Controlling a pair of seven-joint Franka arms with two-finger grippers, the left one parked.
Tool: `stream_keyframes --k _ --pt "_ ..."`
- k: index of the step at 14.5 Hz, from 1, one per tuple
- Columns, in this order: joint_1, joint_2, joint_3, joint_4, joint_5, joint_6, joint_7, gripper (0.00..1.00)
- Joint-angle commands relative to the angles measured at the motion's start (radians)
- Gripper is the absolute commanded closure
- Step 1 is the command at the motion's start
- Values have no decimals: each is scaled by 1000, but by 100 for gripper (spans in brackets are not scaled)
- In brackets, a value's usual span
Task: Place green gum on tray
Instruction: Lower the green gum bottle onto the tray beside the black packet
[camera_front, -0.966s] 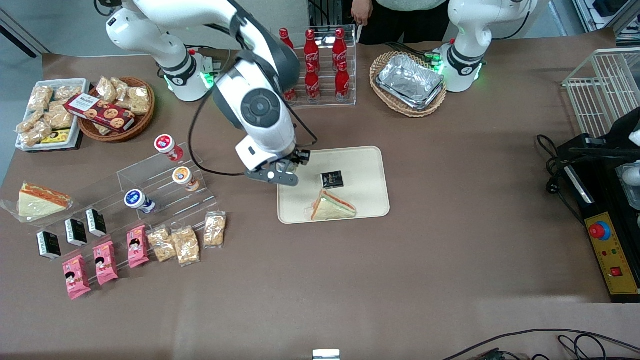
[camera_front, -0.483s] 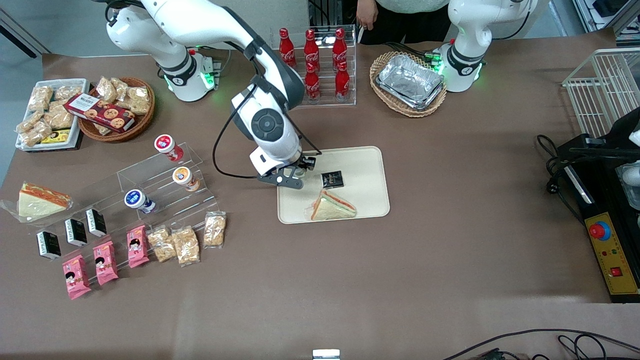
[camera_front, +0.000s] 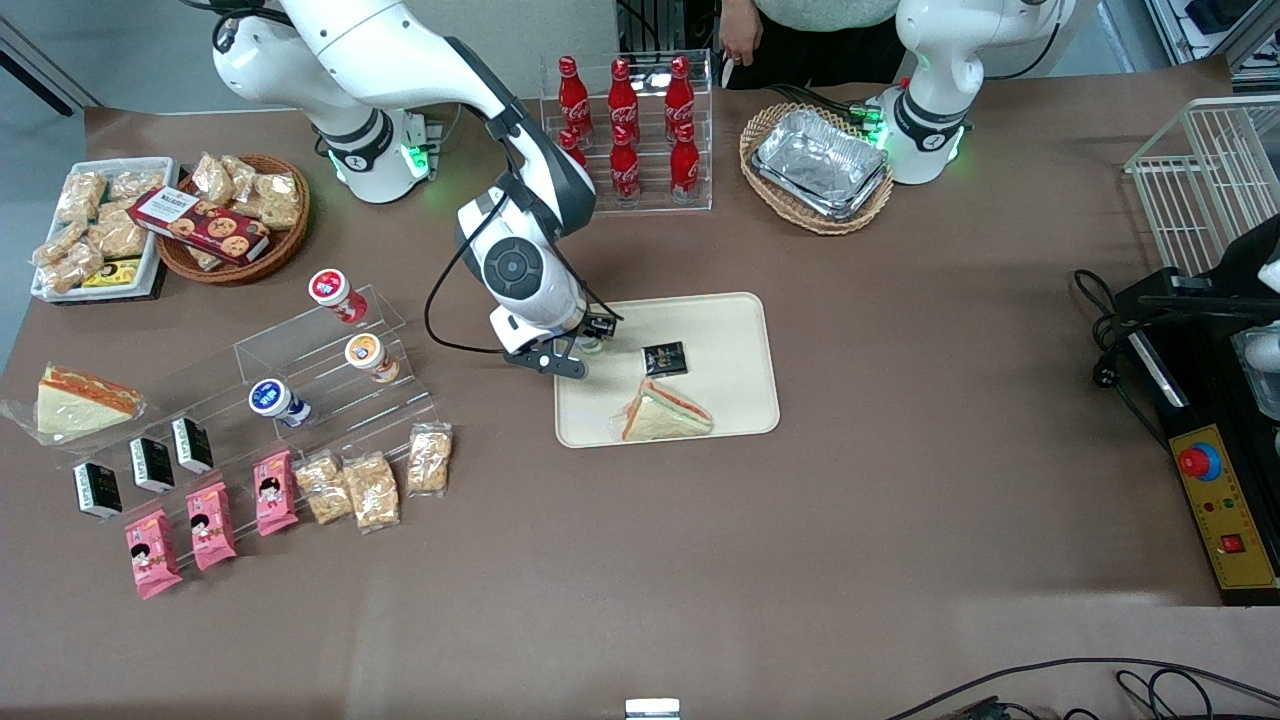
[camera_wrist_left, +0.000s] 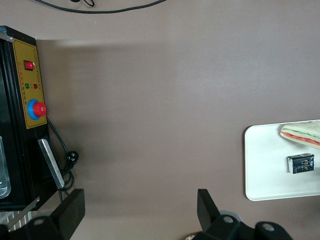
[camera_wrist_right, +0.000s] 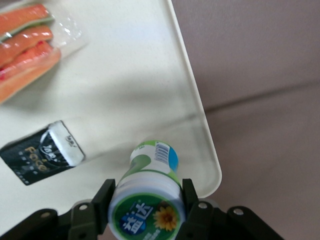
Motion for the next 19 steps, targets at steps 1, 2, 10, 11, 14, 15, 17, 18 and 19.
stream_keyframes --k 1,2,10,11,14,15,17,18,19 --pt "-3 -4 -6 -37 85 32 -101 100" --pt "-2 0 -6 -37 92 44 -103 100" --pt "39 19 -7 -49 92 70 -103 100" --pt "40 20 -7 -49 92 68 -103 100" --pt "41 28 -9 -48 82 71 -105 48" --pt "41 27 -9 -48 81 73 -105 46" --pt "40 27 -9 -48 81 73 -105 1" --pt "38 27 -9 -48 81 73 -105 0" --pt "38 27 -10 -48 81 73 -105 0"
